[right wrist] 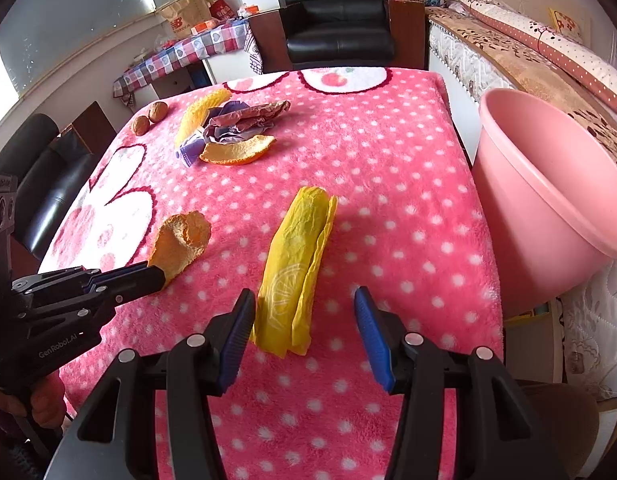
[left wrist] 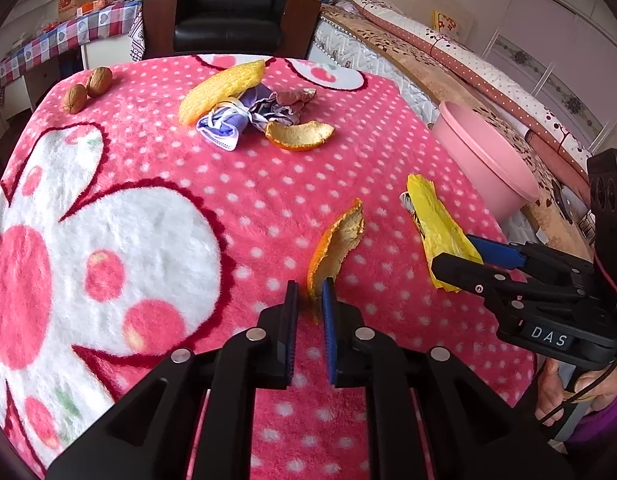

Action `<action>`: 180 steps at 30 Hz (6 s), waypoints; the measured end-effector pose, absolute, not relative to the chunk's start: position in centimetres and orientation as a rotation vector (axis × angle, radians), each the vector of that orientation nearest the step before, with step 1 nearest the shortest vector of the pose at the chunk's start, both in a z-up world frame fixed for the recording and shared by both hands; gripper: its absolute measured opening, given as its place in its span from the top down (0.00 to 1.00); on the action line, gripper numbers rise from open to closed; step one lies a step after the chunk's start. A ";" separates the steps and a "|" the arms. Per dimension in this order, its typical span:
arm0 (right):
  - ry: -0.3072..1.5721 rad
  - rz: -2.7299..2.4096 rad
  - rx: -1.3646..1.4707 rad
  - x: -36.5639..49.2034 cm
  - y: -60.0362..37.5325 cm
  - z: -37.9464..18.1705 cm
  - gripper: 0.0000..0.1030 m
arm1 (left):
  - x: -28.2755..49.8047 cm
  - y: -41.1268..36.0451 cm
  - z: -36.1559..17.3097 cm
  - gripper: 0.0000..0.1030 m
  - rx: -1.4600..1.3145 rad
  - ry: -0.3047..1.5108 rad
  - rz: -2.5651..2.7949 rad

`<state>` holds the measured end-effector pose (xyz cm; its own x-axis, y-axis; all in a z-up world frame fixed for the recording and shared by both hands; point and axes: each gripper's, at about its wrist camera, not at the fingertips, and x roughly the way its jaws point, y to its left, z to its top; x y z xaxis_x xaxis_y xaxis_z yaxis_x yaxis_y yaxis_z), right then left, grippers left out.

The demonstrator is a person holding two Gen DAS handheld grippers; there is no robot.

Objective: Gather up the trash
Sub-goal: 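Carry the orange peel and yellow bag over the pink bucket with both tools, then open both tools to drop the peel and yellow bag into the bucket, then move both tools back over the table toward the purple cloth and yellow net, then grasp the purple cloth with the left tool while the right tool grasps the yellow foam net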

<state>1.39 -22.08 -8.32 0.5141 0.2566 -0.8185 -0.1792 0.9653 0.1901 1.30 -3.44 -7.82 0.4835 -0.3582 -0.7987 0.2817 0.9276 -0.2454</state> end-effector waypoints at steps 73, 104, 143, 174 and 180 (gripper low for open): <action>0.659 -0.160 0.449 4.6 -46.4 -6.2 0.74 | 10.6 -29.8 -3.6 0.71 0.085 0.828 -0.697; 0.765 0.122 0.336 2.4 -29.1 -5.6 0.58 | 3.5 -12.5 -2.2 0.68 0.054 0.718 -0.425; 0.805 0.270 0.368 4.9 -23.6 -7.2 0.58 | 10.4 -2.0 -6.2 0.68 -0.130 0.858 -0.136; 0.870 0.391 0.281 6.6 -17.4 -5.5 0.58 | 2.1 3.4 -7.5 0.88 -0.240 0.929 -0.215; 0.886 0.491 0.233 7.8 -12.2 -3.8 0.58 | 1.3 3.4 -8.0 0.88 -0.227 0.902 -0.237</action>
